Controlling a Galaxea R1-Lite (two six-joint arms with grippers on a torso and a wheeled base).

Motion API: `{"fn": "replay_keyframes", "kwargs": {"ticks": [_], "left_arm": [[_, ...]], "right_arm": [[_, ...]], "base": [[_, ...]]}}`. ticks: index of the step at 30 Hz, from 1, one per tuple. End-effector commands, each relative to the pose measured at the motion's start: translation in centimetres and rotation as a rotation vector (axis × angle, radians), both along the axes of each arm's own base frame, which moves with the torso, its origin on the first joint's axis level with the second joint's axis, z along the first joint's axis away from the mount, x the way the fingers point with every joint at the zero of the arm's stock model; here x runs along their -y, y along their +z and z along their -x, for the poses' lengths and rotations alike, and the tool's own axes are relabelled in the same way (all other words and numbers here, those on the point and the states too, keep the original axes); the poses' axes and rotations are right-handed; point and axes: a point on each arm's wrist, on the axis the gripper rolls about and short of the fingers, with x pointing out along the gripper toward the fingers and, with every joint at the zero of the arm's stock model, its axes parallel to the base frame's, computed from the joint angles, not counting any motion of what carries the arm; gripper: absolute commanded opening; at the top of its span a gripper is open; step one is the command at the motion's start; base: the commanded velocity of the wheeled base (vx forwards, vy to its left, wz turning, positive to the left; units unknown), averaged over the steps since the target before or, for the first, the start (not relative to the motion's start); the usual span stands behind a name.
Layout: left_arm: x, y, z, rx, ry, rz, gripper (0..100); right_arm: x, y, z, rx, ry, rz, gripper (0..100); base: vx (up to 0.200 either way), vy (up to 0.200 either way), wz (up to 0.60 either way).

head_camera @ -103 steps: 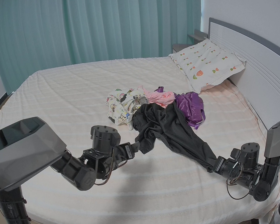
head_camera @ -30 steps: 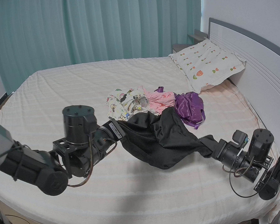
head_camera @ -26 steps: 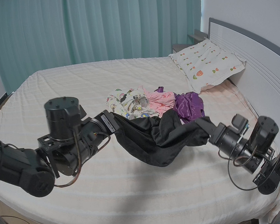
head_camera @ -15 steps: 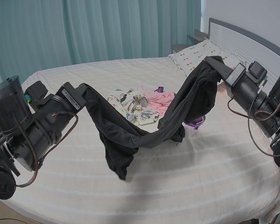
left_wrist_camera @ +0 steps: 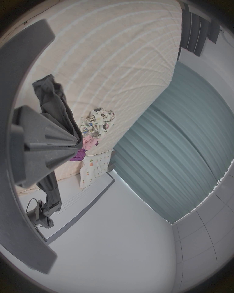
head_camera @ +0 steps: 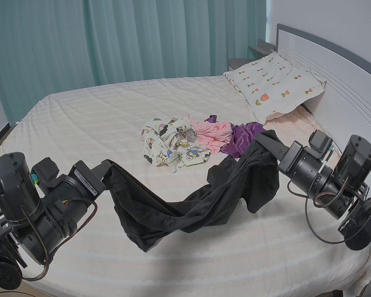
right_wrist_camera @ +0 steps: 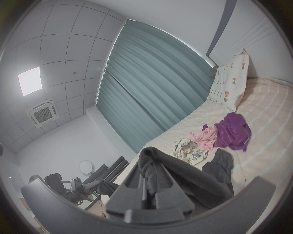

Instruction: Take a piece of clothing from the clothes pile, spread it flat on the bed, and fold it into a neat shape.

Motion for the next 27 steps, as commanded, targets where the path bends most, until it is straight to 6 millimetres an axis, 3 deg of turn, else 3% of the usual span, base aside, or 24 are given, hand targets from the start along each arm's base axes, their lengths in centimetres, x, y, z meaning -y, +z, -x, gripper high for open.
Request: {"fn": "replay_keyframes", "kwargs": {"ticks": [1,17,27], "left_arm": [[0.3,-2.2,0.0,-0.072,-0.027,-0.021,0],[1.4,-4.2,0.7,-0.144,-0.084,-0.008,0],[1.7,-4.1,0.4,-0.138,-0.079,-0.010,0]], "right_arm": [[-0.9,-3.9,-0.7,-0.100,0.010,0.056,0],[-0.7,-5.1,0.7,-0.148,0.027,0.063,0],[-0.6,-5.0,0.7,-0.147,0.010,0.061,0]], "base": [[0.000,0.000,0.00],[-0.188,0.000,0.00],[0.000,0.000,0.00]]}}
